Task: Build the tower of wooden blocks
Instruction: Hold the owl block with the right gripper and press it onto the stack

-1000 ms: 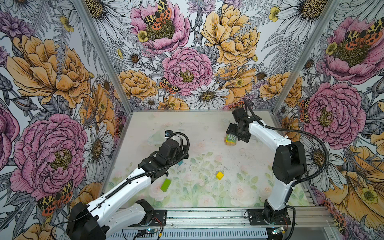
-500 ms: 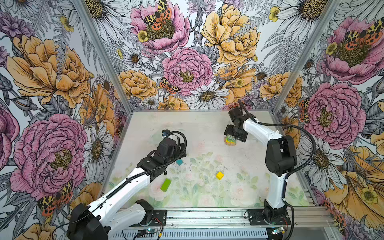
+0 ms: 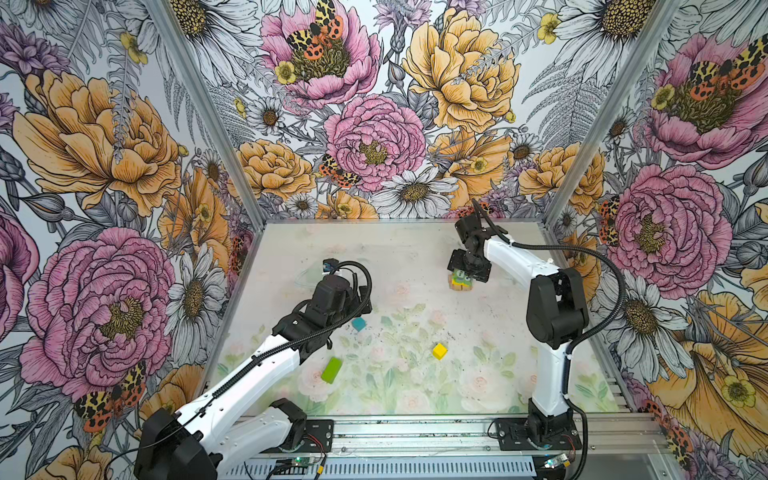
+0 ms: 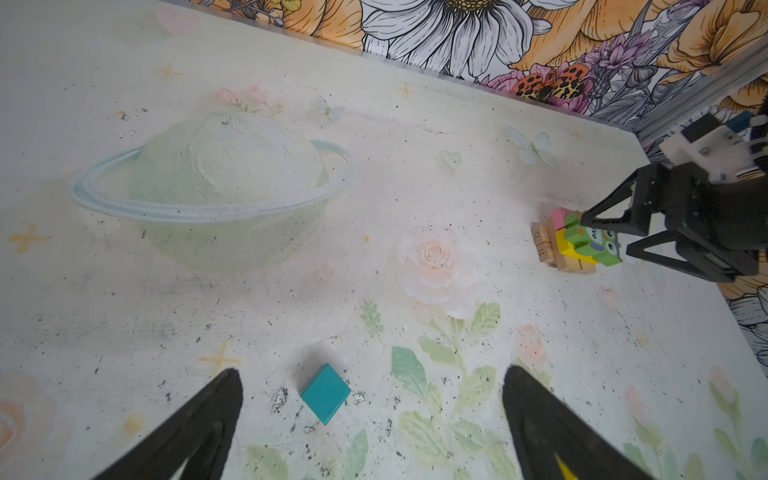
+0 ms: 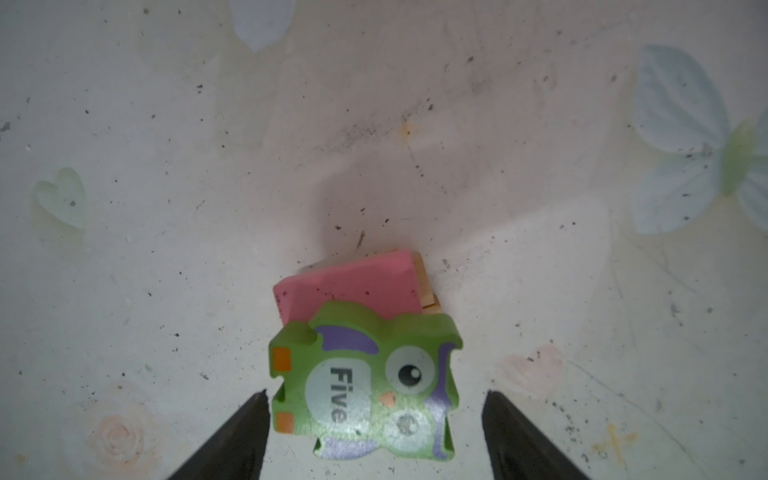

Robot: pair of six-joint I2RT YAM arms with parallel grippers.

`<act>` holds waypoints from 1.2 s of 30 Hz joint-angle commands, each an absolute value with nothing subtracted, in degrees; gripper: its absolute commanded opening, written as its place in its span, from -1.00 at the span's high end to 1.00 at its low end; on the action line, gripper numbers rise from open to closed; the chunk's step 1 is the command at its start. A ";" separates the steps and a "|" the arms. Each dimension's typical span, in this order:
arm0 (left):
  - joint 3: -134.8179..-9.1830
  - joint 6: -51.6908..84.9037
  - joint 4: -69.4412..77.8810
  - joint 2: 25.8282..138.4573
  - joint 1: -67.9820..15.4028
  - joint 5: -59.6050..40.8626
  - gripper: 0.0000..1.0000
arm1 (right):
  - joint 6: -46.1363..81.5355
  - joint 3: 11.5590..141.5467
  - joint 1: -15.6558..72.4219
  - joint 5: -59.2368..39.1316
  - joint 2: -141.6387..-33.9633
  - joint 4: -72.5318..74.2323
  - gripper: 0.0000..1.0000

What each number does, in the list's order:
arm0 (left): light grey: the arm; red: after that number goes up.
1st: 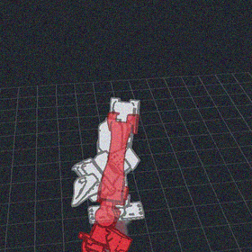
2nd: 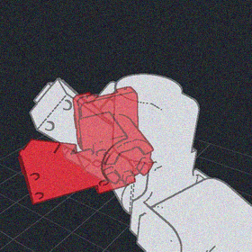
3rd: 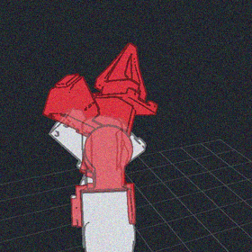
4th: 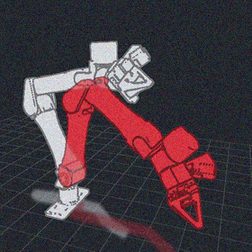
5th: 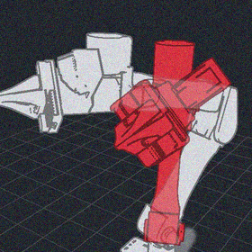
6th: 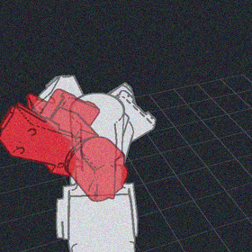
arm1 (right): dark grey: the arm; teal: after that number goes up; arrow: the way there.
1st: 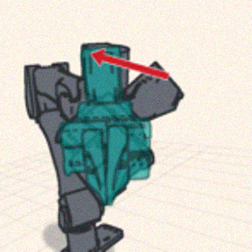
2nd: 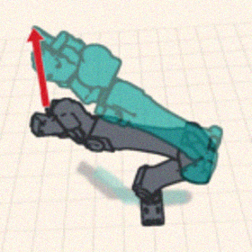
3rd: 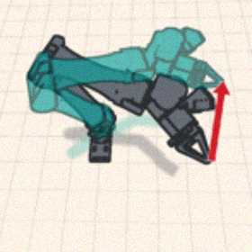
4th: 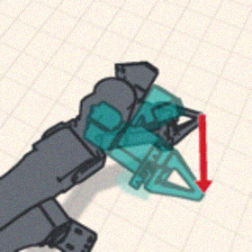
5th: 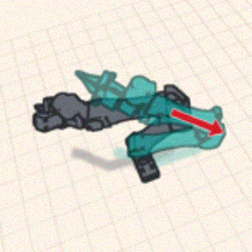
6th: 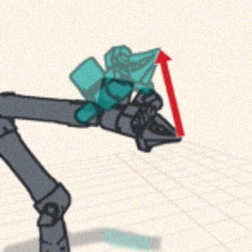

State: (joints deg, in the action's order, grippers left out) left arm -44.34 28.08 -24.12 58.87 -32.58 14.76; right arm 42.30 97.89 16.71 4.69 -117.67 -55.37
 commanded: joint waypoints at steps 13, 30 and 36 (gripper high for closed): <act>-43.16 28.12 -23.09 57.58 -31.31 13.75 -0.98 | 40.69 101.78 17.54 5.62 -120.84 -57.13 -0.64; -42.78 28.39 -22.94 57.32 -30.41 12.57 -0.98 | 39.60 103.03 17.77 6.69 -122.01 -58.18 -0.43; -42.71 28.65 -22.89 57.23 -30.32 12.47 -0.98 | 38.86 103.55 17.86 7.60 -121.55 -58.54 -0.38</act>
State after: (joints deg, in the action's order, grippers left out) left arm -43.40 28.12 -24.03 58.17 -30.83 13.63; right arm 39.68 101.54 17.34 5.87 -121.05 -58.11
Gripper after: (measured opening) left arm 0.989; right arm 0.719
